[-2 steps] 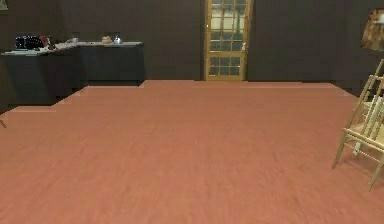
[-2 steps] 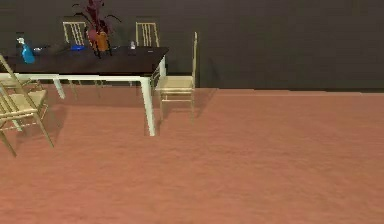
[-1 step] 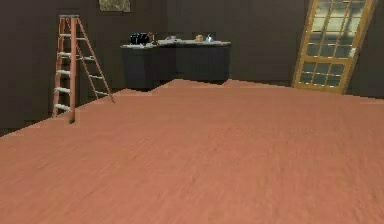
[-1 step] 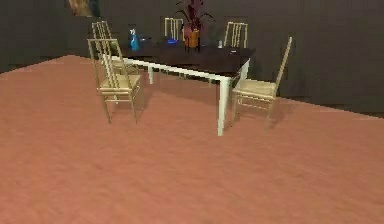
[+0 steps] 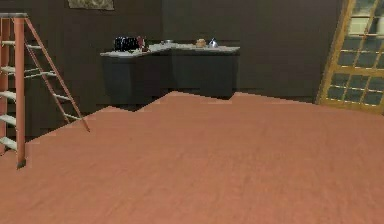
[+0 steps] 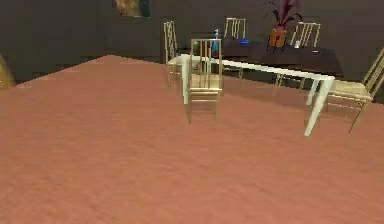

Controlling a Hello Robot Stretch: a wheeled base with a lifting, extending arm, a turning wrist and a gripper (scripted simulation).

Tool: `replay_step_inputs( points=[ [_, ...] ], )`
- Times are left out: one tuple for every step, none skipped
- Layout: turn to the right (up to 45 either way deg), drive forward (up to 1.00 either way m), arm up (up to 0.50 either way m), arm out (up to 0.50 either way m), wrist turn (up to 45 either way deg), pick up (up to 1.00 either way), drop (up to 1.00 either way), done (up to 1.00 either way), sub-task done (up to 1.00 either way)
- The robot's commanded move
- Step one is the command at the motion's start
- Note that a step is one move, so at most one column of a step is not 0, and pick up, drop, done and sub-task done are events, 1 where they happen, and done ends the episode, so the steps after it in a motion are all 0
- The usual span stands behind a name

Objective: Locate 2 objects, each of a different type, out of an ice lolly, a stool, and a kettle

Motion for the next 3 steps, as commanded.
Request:
replay_step_inputs(
  points=[
    [0.0,1.0,0.0,0.0,0.0,0.0,0.0,0.0,0.0],
    [0.0,1.0,0.0,0.0,0.0,0.0,0.0,0.0,0.0],
    [-3.0,0.0,0.0,0.0,0.0,0.0,0.0,0.0,0.0]
  ],
)
